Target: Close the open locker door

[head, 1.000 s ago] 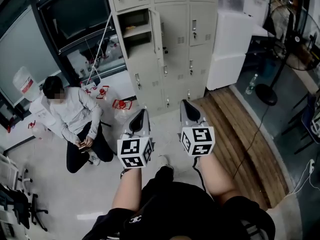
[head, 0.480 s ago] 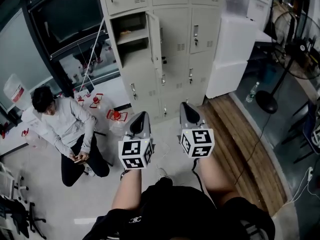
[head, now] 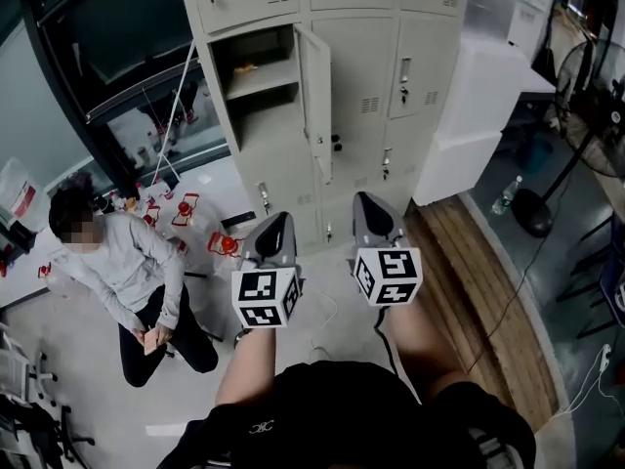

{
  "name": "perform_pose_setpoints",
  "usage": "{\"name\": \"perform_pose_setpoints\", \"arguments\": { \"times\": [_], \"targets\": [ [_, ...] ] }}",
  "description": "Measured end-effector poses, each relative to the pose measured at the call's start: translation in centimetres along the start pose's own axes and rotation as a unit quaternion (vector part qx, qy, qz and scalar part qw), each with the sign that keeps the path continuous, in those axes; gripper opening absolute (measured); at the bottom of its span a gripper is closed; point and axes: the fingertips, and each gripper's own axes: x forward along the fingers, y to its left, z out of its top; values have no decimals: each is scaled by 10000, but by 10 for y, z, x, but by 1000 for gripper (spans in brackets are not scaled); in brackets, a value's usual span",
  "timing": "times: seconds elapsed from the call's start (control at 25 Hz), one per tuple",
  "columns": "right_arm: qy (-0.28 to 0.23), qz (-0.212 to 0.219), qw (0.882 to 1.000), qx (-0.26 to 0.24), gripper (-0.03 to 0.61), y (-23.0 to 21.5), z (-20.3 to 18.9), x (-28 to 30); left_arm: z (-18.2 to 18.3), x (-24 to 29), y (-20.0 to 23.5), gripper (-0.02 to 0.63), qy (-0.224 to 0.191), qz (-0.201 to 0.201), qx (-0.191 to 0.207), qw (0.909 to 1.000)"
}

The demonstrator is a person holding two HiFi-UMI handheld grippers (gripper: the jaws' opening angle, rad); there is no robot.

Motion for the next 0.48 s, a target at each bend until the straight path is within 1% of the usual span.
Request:
{"name": "perform_pose_setpoints", "arguments": {
  "times": [0.2, 0.48],
  "targets": [
    [-20, -84, 9999, 66, 11, -12, 4, 39, 7, 37, 23, 0, 19, -17, 4, 10000],
    [-106, 97, 9999, -47, 11, -23, 12, 55, 6, 57, 26, 0, 15, 150, -69, 9999]
  ]
}}
